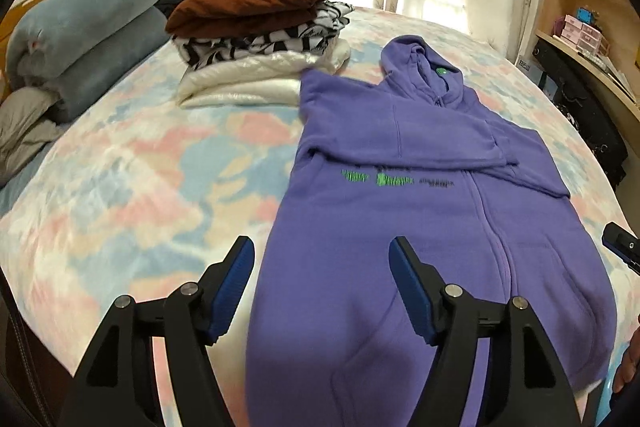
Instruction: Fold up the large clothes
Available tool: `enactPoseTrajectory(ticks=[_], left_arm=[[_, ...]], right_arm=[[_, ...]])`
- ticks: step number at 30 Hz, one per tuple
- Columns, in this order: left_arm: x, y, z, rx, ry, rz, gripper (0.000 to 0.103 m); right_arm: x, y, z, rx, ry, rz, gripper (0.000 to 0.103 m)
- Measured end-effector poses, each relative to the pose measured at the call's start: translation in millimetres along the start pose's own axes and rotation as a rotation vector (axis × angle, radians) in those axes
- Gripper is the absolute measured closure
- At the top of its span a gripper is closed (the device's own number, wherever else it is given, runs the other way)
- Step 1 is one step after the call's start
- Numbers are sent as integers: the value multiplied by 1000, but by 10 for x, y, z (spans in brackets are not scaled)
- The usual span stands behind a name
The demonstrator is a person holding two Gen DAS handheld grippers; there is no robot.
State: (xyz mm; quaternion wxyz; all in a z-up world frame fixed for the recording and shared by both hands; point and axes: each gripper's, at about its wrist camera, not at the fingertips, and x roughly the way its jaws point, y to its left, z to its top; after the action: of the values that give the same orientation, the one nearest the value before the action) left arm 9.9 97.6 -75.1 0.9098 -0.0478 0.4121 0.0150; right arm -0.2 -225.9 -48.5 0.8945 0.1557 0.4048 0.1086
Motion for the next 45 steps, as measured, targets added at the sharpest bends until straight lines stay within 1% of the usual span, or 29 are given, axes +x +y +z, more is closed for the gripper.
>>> enactPoseTrajectory(ticks=[7,9,11,15,17,20,22,27,30,33,35,39,42,45], left_arm=[[-58,231,-382,-37,54,-28,34],[-55,323,-469,-60,70,-72,34],[-21,437,-559,-86,107,-136,34],[68,659,-735,-145,175,-236,34],[90,726,-808,-161,182,-273,34],[82,806,-869,-171,167,-330,34],[83,823,-885,-161,163,-368,34],[125,830,-908,-158,171,-417,34],[170,819,-931,-161,181,-447,34],[223,803,-946,-150,197,-484,34],[262,817,-968,-154,206,-517,34],[353,910,-983,-210,221,-594,34],[398,949,-994,-237,231,-638,34],[400,954,-1009,-240,253,-676,34]], right_arm=[[-209,-175,-304,10,23,-29,54],[-274,-249,-385,12,23,-39,54],[-336,-330,-452,8,28,-62,54],[-452,-521,-573,16,40,-97,54],[-517,-620,-633,8,42,-103,54],[-605,-772,-712,-4,38,-97,54],[-646,-886,-735,-8,47,-80,54],[-811,-1159,-788,-9,54,-56,54],[-851,-1329,-862,10,73,-39,54],[-802,-1483,-951,50,105,7,54],[-763,-1505,-997,62,111,39,54],[-642,-1434,-1026,49,124,115,55],[-561,-1344,-1030,31,129,141,55],[-522,-1327,-1017,48,126,184,55]])
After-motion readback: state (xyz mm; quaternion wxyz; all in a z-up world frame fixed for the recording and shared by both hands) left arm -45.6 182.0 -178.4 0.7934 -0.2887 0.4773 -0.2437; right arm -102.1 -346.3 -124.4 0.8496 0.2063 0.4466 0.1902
